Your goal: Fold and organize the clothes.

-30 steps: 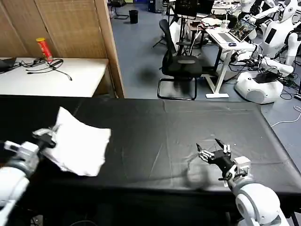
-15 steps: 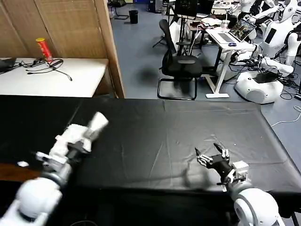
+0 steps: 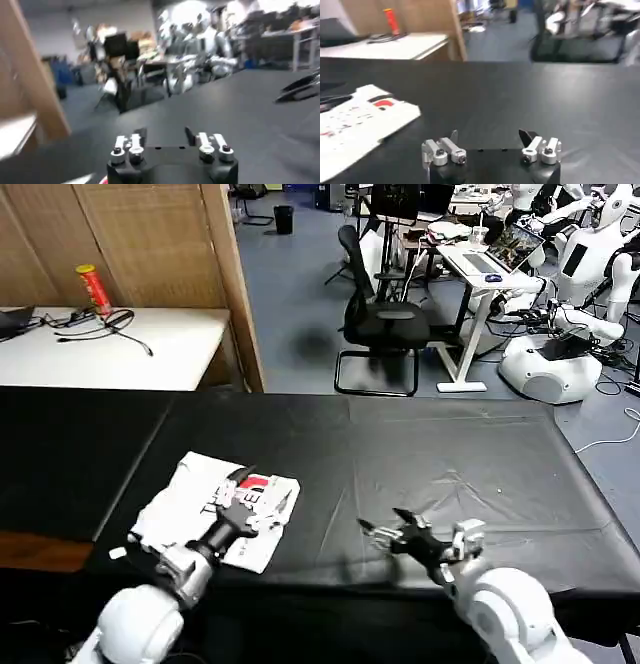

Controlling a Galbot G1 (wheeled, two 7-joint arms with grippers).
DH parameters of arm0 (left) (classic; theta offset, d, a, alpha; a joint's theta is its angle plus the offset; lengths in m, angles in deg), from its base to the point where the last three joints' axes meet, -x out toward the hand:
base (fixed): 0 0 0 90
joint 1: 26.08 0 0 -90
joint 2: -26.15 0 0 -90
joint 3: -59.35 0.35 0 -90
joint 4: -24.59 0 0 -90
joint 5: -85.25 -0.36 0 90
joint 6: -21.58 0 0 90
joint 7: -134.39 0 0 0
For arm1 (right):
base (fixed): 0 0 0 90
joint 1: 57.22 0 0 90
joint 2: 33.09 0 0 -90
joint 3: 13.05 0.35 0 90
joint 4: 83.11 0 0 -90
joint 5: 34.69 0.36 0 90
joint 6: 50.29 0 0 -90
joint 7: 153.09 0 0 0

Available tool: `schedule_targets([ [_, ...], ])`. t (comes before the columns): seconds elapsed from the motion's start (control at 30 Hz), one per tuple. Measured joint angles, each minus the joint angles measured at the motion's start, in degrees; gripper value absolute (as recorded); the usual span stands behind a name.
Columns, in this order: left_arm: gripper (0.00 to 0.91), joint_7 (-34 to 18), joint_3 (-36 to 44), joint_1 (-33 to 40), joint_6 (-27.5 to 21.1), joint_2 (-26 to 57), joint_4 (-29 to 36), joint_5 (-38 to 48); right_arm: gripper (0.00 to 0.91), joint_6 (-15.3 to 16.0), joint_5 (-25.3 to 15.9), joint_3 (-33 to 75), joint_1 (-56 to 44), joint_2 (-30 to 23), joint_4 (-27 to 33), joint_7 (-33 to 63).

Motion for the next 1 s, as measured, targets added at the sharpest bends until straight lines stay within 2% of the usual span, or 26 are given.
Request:
schedule_targets([
  [0.17,0.878,-0.2,-3.3,-0.8,1.3,0.2,-0.1,-0.4,0.878,0.0,2.9,-7.3,5.8,-1.4,4.1,1.3],
  [0.37,0.878,-0.3,-5.7,-2.8,2.4,-0.7,-0.3,-5.6,0.878,-0.2,3.2,-15.5,12.7,-4.2,9.6,1.7],
  [0.57,0.878,-0.4,-7.8,-3.9,2.6,-0.7,0.0,-5.3,0.858,-0.4,3.5,-21.1,17.1,-8.3,15.1,2.4],
  [0.63,0.878,-0.4,-8.5,-4.2,2.9,-0.6,0.3,-5.0,0.712,-0.5,3.7,-21.9,17.7,-9.6,16.8,3.3],
  [0.67,0.878,-0.5,-8.8,-4.4,3.0,-0.5,0.4,-4.9,0.536,-0.5,4.0,-22.2,17.9,-10.3,17.7,3.6],
  [0.7,0.878,-0.6,-9.2,-4.5,3.2,-0.5,0.5,-4.6,0.449,-0.6,4.2,-22.4,17.9,-10.9,18.4,3.8],
  [0.73,0.878,-0.8,-9.6,-4.5,3.3,-0.5,0.6,-4.2,0.254,-0.6,4.4,-22.6,17.9,-11.3,18.9,3.9],
  [0.77,0.878,-1.0,-9.9,-4.5,3.4,-0.5,0.6,-3.9,0.176,-0.7,4.5,-22.8,18.0,-11.7,19.4,4.0],
  [0.83,0.878,-1.6,-10.4,-4.6,3.6,-0.5,0.6,-3.5,0.078,-1.1,4.6,-23.0,18.0,-12.4,20.1,4.1],
  [1.0,0.878,-1.6,-10.8,-5.2,4.1,-0.7,0.8,-3.8,0.020,-2.7,3.9,-22.7,18.3,-13.6,21.9,3.9],
])
